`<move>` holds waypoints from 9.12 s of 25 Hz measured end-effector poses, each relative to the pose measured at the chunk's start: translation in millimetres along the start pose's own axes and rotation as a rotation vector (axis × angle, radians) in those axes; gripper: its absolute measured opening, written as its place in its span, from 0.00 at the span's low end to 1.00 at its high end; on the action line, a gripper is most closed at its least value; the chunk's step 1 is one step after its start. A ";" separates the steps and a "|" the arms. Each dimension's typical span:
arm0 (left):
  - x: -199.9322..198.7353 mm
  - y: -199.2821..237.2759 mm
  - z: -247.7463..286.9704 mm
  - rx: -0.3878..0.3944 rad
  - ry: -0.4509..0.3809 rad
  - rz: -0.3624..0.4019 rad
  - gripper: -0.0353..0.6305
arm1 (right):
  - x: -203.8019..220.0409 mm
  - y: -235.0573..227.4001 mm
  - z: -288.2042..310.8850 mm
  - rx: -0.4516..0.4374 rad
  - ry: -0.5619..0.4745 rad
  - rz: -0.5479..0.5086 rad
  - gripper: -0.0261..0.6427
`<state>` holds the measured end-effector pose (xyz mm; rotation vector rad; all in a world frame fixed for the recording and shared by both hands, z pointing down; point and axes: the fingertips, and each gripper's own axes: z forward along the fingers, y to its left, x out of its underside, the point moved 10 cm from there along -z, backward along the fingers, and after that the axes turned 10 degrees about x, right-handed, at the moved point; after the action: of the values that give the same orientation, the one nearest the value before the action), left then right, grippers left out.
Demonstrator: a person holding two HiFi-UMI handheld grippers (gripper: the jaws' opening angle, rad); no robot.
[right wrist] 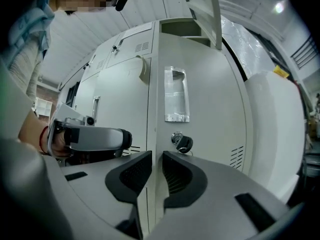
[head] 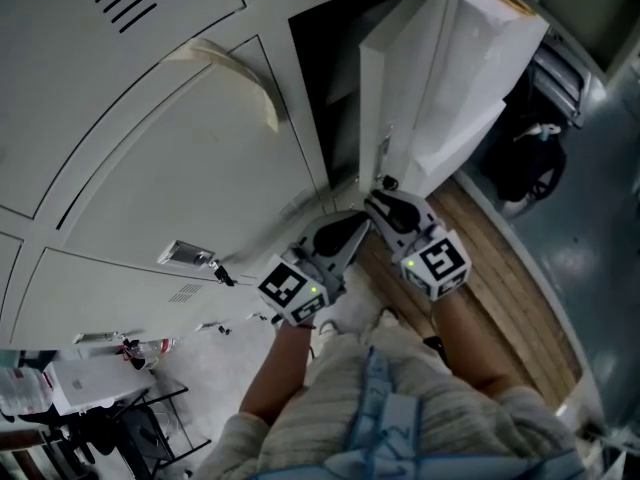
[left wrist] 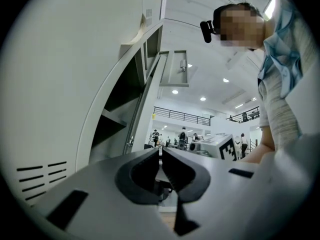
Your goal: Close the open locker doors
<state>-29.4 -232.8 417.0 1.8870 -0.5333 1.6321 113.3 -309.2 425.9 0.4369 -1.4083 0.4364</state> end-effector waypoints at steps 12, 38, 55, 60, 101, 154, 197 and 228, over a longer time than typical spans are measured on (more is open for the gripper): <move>1.6 10.9 -19.6 -0.073 -0.004 -0.009 0.06 | 10.0 4.3 40.5 -0.068 0.005 -0.001 0.14; 10.3 30.3 -26.9 -0.168 -0.016 -0.036 0.06 | 15.0 -2.3 86.7 -0.154 -0.001 -0.001 0.14; 7.5 25.1 -11.9 -0.123 -0.019 -0.028 0.06 | 8.4 -4.2 48.3 -0.142 -0.010 -0.001 0.14; -3.8 17.2 0.7 -0.077 -0.030 -0.002 0.06 | -11.8 -6.4 29.4 -0.122 -0.038 0.010 0.14; -223.4 -62.8 174.3 0.333 -0.286 0.374 0.06 | -231.6 -128.2 -166.1 0.304 -0.652 -0.123 0.14; -250.8 -30.1 42.6 0.087 -0.260 0.440 0.06 | -285.1 -17.4 -40.3 0.090 -0.622 -0.199 0.14; -234.6 -23.9 24.4 -0.064 -0.248 0.426 0.06 | -262.0 -26.2 -14.7 0.006 -0.515 -0.176 0.14; -111.2 -76.4 38.1 -0.096 -0.148 0.248 0.06 | -129.8 -13.1 -82.0 -0.091 -0.303 -0.023 0.14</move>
<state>29.0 -208.6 291.8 1.9416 -0.9238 1.5926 174.5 -280.6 287.5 0.4575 -1.7075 0.2937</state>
